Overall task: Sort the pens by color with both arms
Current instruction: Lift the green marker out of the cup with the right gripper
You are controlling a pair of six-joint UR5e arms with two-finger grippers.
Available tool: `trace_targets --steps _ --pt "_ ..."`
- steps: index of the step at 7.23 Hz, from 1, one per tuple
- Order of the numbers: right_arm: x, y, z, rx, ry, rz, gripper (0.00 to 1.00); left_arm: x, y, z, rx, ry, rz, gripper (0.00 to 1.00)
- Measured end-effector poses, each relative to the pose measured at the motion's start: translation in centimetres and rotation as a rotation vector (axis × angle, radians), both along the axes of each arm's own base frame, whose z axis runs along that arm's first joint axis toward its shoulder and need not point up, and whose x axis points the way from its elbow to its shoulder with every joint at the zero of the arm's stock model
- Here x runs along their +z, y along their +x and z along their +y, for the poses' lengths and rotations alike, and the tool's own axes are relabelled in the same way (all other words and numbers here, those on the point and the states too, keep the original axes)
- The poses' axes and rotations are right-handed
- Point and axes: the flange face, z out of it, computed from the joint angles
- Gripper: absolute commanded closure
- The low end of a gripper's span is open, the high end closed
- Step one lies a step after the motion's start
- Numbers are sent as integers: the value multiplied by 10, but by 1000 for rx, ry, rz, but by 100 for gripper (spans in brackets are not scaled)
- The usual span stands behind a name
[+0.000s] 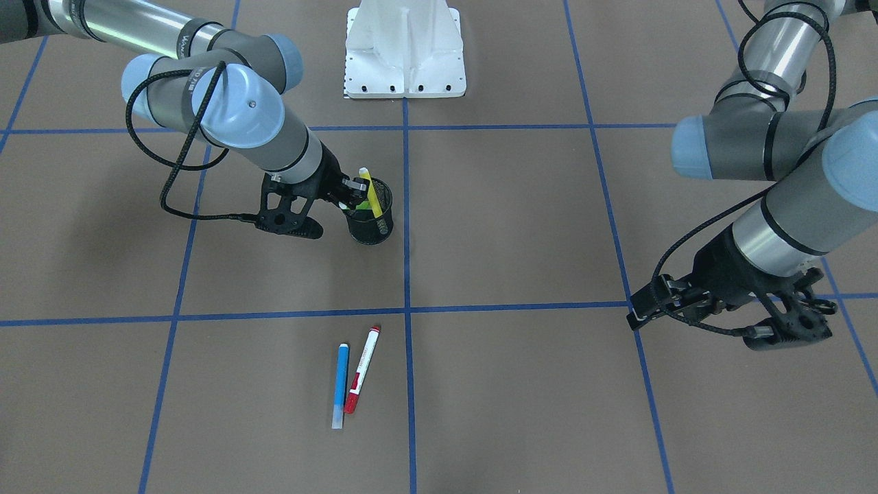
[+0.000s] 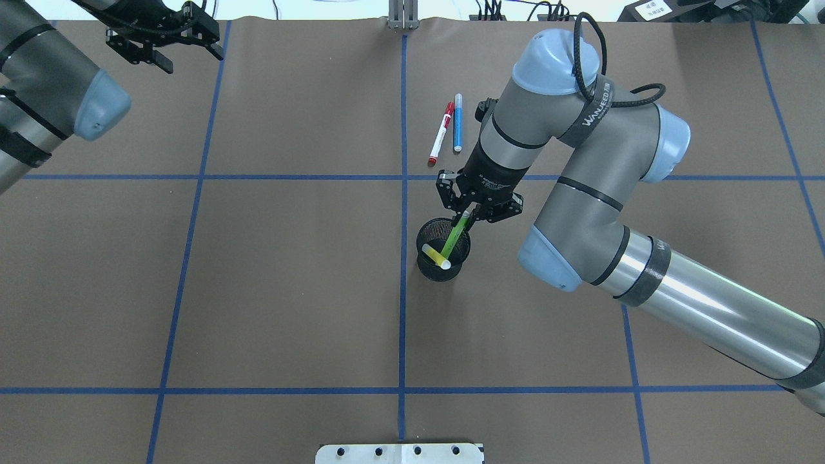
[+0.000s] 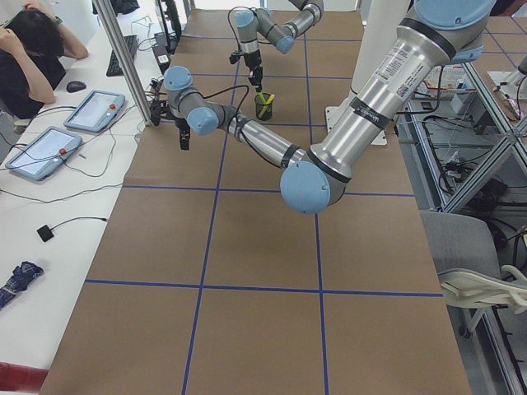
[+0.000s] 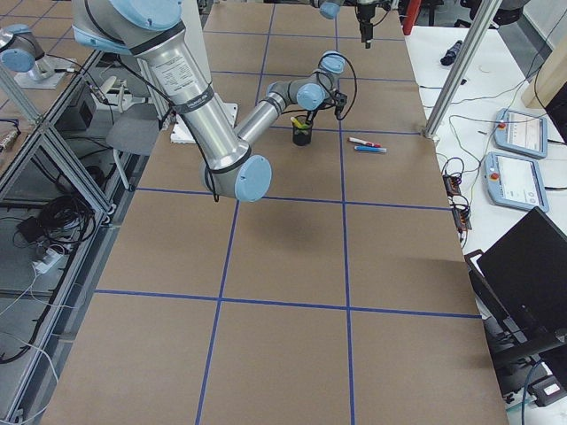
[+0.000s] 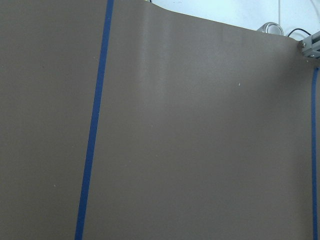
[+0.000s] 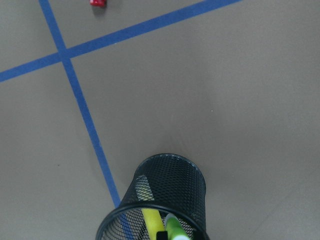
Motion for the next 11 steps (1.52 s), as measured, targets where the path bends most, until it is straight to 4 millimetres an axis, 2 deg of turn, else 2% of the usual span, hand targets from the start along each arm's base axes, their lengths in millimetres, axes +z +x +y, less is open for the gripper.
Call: trace_targets --steps 2,3,7,8,9,11 --pt "-27 36 -7 65 64 -37 100 0 0 0 0 -1 0 0" --pt "-38 47 -10 119 119 -35 100 0 0 0 -1 -3 0 0" --pt "-64 65 -33 393 380 -35 100 4 0 -1 -2 -10 -2 0" --pt "-68 64 -36 456 425 -13 100 5 1 -1 -2 -11 -3 0" --pt "-75 54 -38 532 479 24 100 7 2 -1 -1 -13 -4 0" --pt "-86 6 -43 662 580 131 100 12 3 -3 1 -19 -9 0"
